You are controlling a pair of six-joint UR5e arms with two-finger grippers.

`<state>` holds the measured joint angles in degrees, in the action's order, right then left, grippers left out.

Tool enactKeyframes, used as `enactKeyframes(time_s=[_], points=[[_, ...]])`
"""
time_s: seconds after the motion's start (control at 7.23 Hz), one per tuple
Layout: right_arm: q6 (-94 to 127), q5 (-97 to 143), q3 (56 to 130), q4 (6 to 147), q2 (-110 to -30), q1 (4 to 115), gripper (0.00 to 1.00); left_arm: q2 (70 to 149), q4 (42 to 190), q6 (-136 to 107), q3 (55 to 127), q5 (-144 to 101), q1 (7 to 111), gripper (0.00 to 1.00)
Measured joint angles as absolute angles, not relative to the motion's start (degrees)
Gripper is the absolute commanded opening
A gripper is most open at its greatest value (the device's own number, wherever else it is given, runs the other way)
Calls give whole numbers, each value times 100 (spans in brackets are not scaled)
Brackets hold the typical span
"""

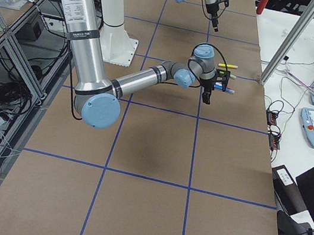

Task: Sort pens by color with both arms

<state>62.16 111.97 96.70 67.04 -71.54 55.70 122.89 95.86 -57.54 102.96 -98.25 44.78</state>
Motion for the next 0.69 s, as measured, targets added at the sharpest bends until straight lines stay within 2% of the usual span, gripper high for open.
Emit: enactKeyframes(time_s=[0.28, 0.69], points=[[5200, 11672, 9560, 6717, -7421, 6167, 100, 11517, 8663, -4046, 11088, -10680, 5149, 100], [2929, 12715, 9123, 6732, -7917, 7425, 100, 10252, 8466, -1668, 11149, -12112, 6468, 100]])
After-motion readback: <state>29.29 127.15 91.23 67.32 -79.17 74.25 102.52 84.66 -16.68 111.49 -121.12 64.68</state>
